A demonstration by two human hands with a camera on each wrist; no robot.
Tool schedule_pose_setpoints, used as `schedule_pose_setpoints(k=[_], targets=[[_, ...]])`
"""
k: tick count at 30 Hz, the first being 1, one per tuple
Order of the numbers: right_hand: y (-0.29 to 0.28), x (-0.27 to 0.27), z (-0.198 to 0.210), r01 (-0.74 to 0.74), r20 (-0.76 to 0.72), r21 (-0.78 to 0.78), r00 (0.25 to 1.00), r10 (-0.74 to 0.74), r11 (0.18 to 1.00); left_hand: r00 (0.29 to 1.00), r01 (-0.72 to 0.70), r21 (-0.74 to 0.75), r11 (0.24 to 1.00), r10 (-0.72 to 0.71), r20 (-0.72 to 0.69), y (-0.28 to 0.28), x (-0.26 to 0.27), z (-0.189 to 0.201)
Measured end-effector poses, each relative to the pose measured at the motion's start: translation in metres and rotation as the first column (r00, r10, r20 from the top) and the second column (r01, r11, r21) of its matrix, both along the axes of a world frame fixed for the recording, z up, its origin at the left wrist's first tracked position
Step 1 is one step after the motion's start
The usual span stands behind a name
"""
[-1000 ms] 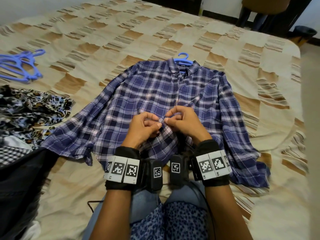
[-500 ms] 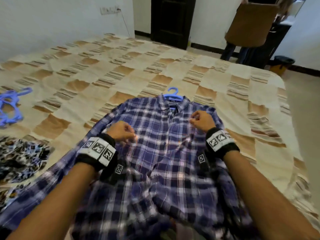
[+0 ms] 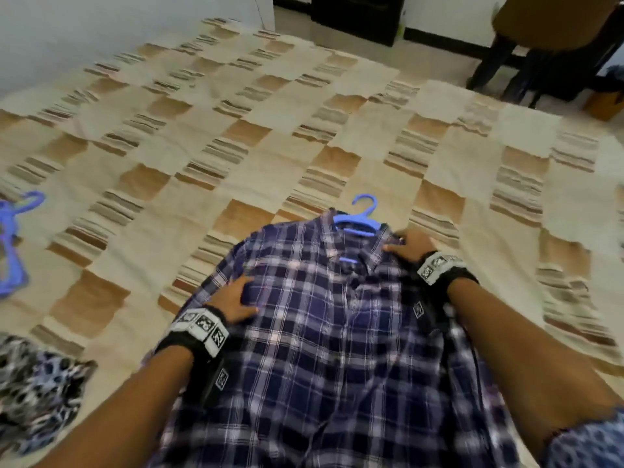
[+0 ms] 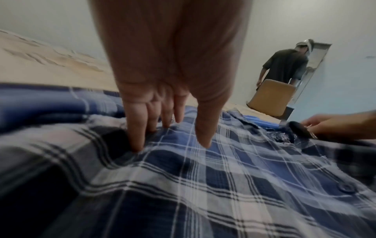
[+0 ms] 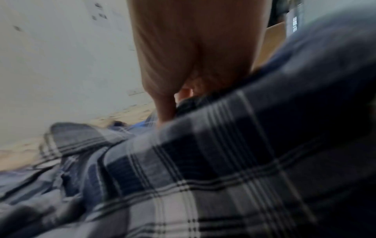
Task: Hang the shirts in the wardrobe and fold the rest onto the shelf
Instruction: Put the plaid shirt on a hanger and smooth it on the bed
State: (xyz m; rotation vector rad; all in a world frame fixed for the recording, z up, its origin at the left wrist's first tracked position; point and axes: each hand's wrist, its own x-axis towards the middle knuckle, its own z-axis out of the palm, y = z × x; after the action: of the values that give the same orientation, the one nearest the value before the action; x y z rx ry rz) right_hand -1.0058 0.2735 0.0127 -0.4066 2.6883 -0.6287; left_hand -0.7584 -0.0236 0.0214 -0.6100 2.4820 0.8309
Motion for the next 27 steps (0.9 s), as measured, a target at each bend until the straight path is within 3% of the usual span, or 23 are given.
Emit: schedule_pose_setpoints(k=[3, 6, 10, 13, 16, 19, 21, 24, 27], targets=[[-0.006, 0.017, 0.056, -0.074, -0.105, -0.195, 0.993, 0.054, 0.978, 0.997, -0.074, 0.028, 0.997, 0.075, -0.023, -0.001, 0.009, 0.047], [-0.020, 0.027, 0.146, -0.215, -0.129, -0.306, 0.974, 0.184, 0.927, 0.947, -0.233, -0.081, 0.969, 0.208, -0.244, -0.009, 0.006, 0.131], [-0.049, 0.035, 0.277, -0.355, -0.187, -0.416, 0.935, 0.303, 0.837, 0.865, -0.283, -0.237, 0.929, 0.141, -0.481, -0.016, -0.008, 0.264], [-0.081, 0.031, 0.369, -0.421, -0.276, -0.499, 0.906, 0.321, 0.758, 0.808, -0.302, -0.251, 0.920, 0.107, -0.580, -0.020, -0.019, 0.365], [-0.114, 0.022, 0.458, -0.489, -0.366, -0.533, 0.869, 0.333, 0.691, 0.707, -0.336, -0.185, 0.924, 0.117, -0.698, -0.045, -0.016, 0.446], [-0.150, 0.026, 0.529, -0.604, -0.333, -0.508, 0.795, 0.507, 0.614, 0.667, -0.371, -0.191, 0.909, 0.118, -0.736, -0.075, -0.005, 0.509], [-0.173, 0.039, 0.565, -0.653, -0.284, -0.445, 0.752, 0.595, 0.613, 0.657, -0.381, -0.202, 0.902, 0.111, -0.746, -0.091, 0.004, 0.537], [-0.198, 0.039, 0.595, -0.682, -0.223, -0.261, 0.731, 0.645, 0.683, 0.618, -0.435, -0.168, 0.885, 0.157, -0.770, -0.120, 0.019, 0.571], [-0.205, 0.028, 0.609, -0.594, -0.306, -0.104, 0.782, 0.543, 0.797, 0.602, -0.441, -0.200, 0.875, 0.124, -0.789, -0.150, 0.029, 0.603]])
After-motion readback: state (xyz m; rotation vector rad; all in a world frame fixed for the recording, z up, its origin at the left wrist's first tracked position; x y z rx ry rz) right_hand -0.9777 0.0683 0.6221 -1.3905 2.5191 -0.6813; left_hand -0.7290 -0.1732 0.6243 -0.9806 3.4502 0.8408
